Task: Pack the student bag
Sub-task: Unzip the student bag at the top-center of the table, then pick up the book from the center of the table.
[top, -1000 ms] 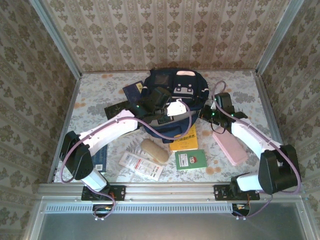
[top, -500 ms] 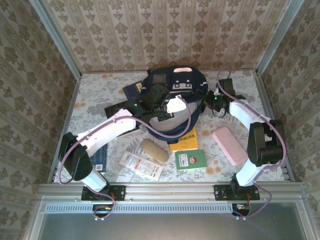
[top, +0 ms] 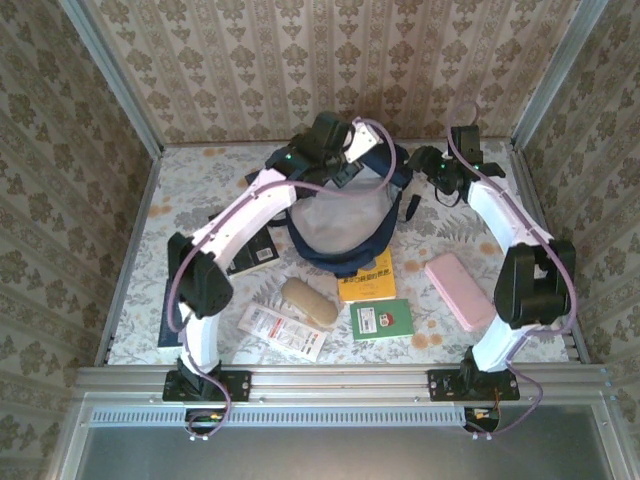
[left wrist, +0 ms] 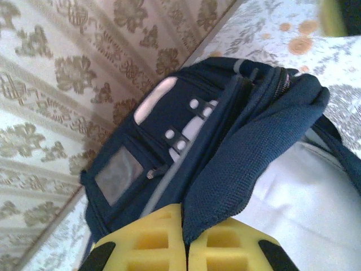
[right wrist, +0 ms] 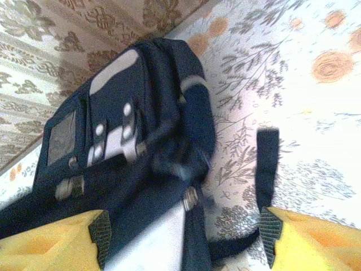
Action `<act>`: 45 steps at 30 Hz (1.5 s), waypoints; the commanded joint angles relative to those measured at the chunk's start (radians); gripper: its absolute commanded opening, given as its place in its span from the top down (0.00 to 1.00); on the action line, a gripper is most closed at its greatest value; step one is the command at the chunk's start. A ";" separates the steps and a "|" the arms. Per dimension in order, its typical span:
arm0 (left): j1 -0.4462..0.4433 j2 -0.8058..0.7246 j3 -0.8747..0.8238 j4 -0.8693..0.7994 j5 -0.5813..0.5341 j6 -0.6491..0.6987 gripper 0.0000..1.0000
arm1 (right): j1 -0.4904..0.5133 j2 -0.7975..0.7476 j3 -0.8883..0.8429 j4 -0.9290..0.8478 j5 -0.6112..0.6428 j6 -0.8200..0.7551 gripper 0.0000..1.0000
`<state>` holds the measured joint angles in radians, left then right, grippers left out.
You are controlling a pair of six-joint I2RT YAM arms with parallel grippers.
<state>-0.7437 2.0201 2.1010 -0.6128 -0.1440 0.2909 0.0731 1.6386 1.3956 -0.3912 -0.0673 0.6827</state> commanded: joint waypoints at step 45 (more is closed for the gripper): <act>0.171 -1.104 -1.324 -0.021 0.340 -1.054 0.17 | 0.531 -0.547 -0.678 -0.218 0.075 -0.033 0.12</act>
<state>-0.5667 0.9066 0.8352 -0.7246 0.0902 -0.6933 0.6388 1.0981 0.7612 -0.6094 0.0002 0.6014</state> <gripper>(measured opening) 0.827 0.874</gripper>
